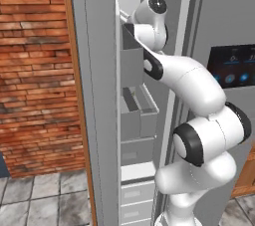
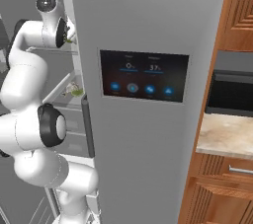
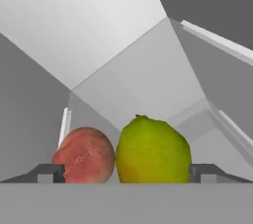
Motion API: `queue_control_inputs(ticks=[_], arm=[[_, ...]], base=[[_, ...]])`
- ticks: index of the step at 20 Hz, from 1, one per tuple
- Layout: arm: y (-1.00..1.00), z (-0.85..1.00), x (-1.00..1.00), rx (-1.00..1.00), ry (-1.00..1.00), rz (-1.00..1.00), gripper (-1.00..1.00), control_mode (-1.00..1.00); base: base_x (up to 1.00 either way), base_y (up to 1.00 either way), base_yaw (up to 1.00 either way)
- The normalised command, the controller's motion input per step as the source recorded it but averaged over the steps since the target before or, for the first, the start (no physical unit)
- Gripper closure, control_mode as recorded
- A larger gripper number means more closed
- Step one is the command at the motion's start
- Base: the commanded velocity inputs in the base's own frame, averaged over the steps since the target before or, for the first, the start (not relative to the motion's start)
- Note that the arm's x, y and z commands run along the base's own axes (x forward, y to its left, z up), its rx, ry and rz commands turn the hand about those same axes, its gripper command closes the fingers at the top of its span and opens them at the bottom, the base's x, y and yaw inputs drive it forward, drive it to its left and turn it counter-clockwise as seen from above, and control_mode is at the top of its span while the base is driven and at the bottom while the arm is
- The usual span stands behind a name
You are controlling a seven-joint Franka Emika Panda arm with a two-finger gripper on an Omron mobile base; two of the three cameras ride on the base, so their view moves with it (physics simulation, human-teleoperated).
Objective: Take the pear and peach from the highest rack and move them to the second highest rack where the lemon wedge and fish are located, to maximize freezer space. Close the freezer door after rearranging.
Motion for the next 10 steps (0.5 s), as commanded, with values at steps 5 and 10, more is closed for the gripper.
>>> queue_control_inputs(ticks=[5,10], arm=[[0.0,-0.03,0.23,0.08,0.07,-0.03,-1.0,-1.0],[0.0,-0.12,0.16,0.04,0.06,-0.04,-1.0,-1.0]], base=[[0.0,0.0,0.0],[0.0,0.0,0.0]])
